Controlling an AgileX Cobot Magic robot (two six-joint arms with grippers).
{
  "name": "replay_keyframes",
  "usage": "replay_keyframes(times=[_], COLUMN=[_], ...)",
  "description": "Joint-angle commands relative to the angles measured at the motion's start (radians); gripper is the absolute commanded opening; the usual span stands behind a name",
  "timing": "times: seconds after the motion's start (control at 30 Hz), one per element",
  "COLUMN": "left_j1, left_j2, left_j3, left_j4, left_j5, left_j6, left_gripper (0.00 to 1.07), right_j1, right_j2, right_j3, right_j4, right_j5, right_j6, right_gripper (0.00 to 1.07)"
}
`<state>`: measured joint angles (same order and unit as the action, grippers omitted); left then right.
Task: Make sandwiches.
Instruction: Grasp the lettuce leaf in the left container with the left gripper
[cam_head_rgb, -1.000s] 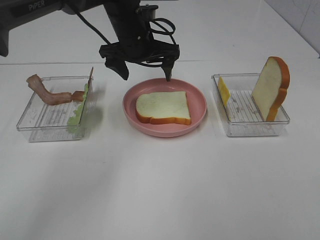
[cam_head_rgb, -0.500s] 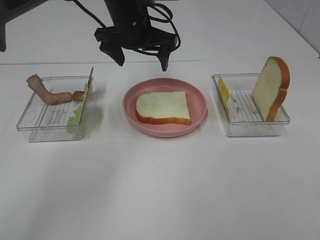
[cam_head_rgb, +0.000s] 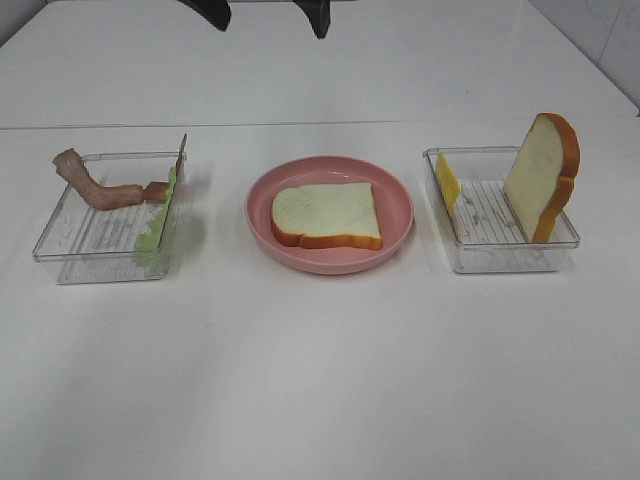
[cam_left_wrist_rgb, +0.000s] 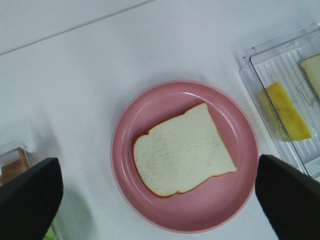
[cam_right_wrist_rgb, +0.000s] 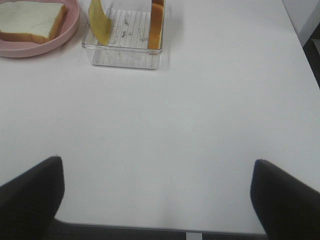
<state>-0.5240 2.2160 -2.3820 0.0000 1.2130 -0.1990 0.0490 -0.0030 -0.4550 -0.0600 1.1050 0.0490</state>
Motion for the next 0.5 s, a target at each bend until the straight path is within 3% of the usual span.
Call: replay_keyframes(times=[0.03, 0.17, 0.3, 0.5], left_j1=[0.034, 0.065, 0.122, 0.163], left_j2=[-0.086, -0.147, -0.228, -0.251], left_j3=[0.086, 0.18, 0.345, 0.462], left_j4=[0.0, 0.0, -0.008, -0.018], left_j5=[0.103, 0.103, 0.103, 0.102], left_j6=[0.024, 0.025, 0.02, -0.012], left_gripper=[0.98, 0.98, 0.98, 0.98], right_j1=[-0.003, -0.003, -0.003, -0.003], right_j2=[-0.035, -0.035, -0.035, -0.035], right_j3=[-0.004, -0.004, -0.004, -0.004], right_j4=[0.004, 0.004, 0.004, 0.004], right_j5=[0.003, 0.003, 0.003, 0.003], right_j6=[0.007, 0.007, 0.007, 0.007], right_gripper=[0.99, 0.99, 0.99, 0.99])
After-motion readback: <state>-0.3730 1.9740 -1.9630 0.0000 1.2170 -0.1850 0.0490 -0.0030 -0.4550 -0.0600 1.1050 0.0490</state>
